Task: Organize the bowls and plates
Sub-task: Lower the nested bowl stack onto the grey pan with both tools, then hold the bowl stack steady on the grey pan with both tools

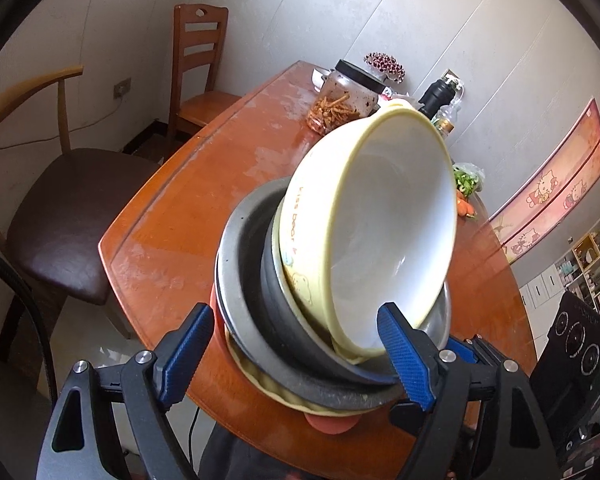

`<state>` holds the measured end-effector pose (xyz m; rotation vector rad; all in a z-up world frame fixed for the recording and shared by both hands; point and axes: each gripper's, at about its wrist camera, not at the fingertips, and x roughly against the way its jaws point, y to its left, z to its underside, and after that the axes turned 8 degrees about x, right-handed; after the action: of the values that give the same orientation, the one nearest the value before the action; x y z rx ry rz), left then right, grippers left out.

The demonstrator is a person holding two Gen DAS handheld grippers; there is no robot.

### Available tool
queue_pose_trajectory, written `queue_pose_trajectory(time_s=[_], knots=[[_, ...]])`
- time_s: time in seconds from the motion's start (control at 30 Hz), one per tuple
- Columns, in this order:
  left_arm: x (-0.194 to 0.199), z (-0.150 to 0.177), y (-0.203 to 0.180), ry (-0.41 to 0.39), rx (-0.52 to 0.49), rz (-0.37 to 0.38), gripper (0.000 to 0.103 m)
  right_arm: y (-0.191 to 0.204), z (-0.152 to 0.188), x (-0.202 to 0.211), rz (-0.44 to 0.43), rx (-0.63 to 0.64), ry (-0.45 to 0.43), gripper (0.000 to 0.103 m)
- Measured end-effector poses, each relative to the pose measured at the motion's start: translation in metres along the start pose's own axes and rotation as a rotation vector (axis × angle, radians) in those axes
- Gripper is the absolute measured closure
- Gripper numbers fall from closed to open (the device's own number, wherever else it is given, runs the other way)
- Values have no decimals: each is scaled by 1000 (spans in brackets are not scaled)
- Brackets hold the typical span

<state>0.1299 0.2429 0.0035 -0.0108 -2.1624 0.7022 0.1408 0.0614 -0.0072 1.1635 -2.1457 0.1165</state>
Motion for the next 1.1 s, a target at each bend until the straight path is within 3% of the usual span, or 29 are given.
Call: queue_pose_trajectory(time_s=[0.43,1.1], knots=[[-14,-5,-9,25,-35,-42,20,3,2,-14,3,29,33,14],[-25,-13,-14,48,-74,-38,17,-5,0,-19,-4,12,30,14]])
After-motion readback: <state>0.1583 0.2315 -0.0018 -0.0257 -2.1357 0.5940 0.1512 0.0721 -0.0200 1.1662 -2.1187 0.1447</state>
